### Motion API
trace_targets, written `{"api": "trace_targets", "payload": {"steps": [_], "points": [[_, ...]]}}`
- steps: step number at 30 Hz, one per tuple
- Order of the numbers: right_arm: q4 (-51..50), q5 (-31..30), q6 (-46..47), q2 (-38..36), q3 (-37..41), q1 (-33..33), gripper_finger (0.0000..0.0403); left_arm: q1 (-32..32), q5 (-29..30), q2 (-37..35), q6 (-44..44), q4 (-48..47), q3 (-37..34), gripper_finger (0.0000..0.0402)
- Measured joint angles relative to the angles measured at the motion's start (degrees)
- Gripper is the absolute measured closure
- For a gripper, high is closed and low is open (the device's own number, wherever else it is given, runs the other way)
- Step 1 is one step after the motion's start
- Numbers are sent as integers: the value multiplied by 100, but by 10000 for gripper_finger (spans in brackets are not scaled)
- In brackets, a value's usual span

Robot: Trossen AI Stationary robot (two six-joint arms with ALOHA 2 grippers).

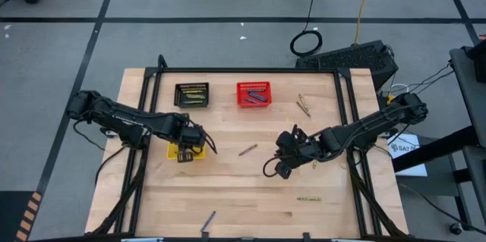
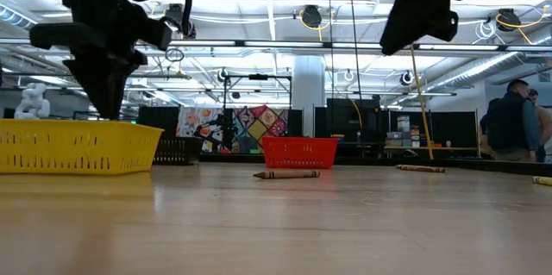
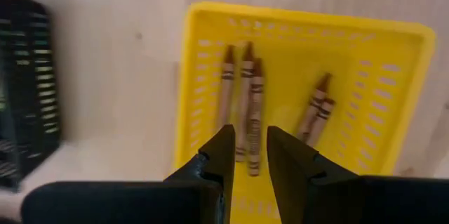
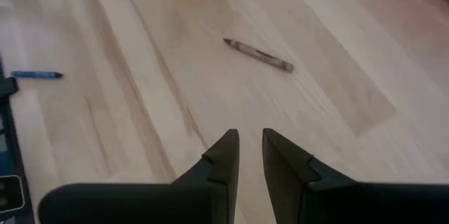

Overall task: Sort crayons
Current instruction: Put the brown crayon into the yellow basket

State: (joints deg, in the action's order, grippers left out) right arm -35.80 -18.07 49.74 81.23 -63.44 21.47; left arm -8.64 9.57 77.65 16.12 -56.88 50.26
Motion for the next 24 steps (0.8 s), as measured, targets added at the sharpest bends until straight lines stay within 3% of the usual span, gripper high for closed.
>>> {"api": "trace_targets", "payload": {"steps": [5,11,16,19,24], "points": [[375,-317,-245,24,0,2,339,-87,483,-2,-82,-55,102,324],[19,-410,64,61,0,0,300,-405,419,-2,-140,-64,102,324],[-534,279,652,61,0,2,277,-645,406,-2,207,-32,151,324],[-876,690,1582,61,0,2,271,-725,405,-2,163,-40,296,324],[-1579,679,2433,61,0,1,271,-763,408,-2,-331,-63,662,324]]}}
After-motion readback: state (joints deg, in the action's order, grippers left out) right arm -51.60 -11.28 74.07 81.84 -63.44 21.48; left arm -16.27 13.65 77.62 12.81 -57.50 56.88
